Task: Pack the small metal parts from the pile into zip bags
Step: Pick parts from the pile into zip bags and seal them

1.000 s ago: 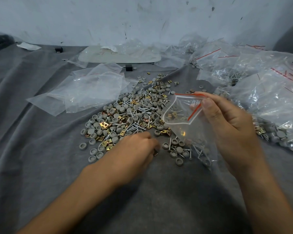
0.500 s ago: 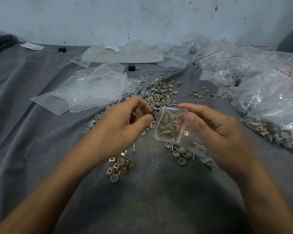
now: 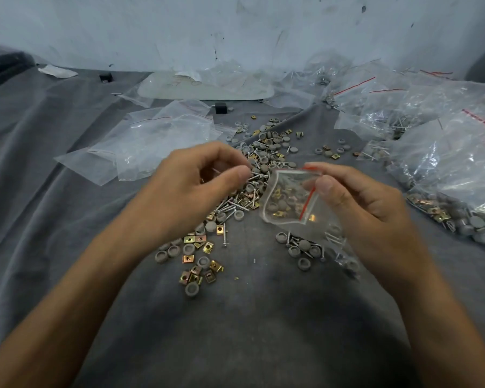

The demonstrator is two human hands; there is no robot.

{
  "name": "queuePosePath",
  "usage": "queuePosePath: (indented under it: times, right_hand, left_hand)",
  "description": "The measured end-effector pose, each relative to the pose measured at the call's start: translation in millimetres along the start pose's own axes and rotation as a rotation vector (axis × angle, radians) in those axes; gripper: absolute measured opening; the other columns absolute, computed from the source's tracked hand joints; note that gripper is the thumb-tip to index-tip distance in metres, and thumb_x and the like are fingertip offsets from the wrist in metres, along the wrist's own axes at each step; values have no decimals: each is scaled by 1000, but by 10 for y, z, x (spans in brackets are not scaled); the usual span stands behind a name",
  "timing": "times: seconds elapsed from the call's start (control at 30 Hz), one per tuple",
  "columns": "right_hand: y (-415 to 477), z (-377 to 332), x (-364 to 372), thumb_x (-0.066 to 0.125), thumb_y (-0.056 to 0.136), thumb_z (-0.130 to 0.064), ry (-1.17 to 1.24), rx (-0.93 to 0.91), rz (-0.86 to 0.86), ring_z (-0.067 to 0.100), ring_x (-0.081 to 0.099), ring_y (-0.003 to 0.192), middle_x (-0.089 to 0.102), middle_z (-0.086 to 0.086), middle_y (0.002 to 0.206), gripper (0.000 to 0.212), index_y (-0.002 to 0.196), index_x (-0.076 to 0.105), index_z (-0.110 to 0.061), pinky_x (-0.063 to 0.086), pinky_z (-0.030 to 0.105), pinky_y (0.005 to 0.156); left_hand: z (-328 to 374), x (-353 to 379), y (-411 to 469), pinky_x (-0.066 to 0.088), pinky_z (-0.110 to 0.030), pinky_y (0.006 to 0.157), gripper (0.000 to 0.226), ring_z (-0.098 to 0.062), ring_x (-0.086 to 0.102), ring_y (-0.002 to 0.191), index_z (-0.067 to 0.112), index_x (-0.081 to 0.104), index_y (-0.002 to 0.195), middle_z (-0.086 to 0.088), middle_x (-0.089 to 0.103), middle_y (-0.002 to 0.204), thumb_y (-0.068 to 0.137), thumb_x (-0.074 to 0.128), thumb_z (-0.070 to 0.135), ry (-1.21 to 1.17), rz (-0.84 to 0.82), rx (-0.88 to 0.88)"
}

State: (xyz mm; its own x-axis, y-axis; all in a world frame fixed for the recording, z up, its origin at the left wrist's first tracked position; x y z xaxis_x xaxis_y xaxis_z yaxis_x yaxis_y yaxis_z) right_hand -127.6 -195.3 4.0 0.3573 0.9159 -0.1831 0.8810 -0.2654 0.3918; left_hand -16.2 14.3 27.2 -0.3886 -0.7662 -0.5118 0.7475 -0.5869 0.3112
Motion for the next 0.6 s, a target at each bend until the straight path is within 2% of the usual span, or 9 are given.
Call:
queuePosePath:
  times: [0.07, 0.13, 0.23, 0.37, 0.5, 0.6]
  right_hand:
    - [8, 2, -25, 59, 96, -33, 11, -6, 28, 1, 71, 93, 78, -11, 102, 22, 113, 72, -34, 51, 9, 74]
    - [17, 5, -33, 59, 96, -36, 20, -10, 42, 0, 71, 90, 78, -11, 101, 21, 112, 72, -36, 51, 11, 72]
    - [20, 3, -34, 58, 95, -35, 44, -17, 54, -4, 70, 86, 78, -13, 98, 21, 112, 72, -36, 50, 8, 68]
    - [8, -2, -23, 59, 96, -35, 53, -15, 55, -3, 71, 86, 78, -12, 99, 21, 110, 74, -37, 53, 9, 62]
    - [12, 2, -16, 59, 95, -34, 54, -8, 52, -4, 70, 84, 78, -12, 99, 22, 111, 73, -36, 52, 9, 61]
    - [12, 0, -22, 58, 95, -34, 52, -8, 48, -2, 71, 89, 78, -12, 100, 22, 112, 72, -35, 52, 9, 67]
  left_hand:
    - [-77, -161, 5, 47, -17, 59, 5, 2, 57, 64, 32, 70, 96, 13, 68, 81, 92, 67, 33, 149, -60, -47]
    - [-179, -258, 6, 45, -20, 61, 1, 5, 59, 67, 34, 69, 90, 24, 67, 81, 90, 68, 33, 323, -192, -152]
    - [-311, -297, -19, 42, -11, 57, 5, 11, 60, 70, 35, 68, 87, 34, 64, 80, 90, 72, 32, 446, -369, -298]
    - [-391, -279, -76, 43, -17, 63, 5, 12, 60, 76, 37, 69, 88, 22, 68, 80, 89, 73, 41, 594, -482, -378]
    - [-426, -215, -109, 46, -20, 66, 6, 6, 61, 78, 36, 69, 90, 21, 67, 85, 90, 71, 42, 746, -512, -389]
    - [-428, -146, -126, 51, -22, 64, 14, 0, 65, 68, 31, 68, 92, 14, 71, 84, 91, 69, 45, 813, -520, -404]
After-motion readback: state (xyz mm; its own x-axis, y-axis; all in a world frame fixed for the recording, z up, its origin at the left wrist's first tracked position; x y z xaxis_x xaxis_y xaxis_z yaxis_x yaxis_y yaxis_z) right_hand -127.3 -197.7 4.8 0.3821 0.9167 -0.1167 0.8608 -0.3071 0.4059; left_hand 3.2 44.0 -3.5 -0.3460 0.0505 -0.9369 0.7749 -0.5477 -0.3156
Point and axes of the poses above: each hand's wrist, its own y-axis towards the middle knuckle, its own x-axis out of the palm, z = x × y, the point moved 2 cm from there along y, towards the middle knuckle
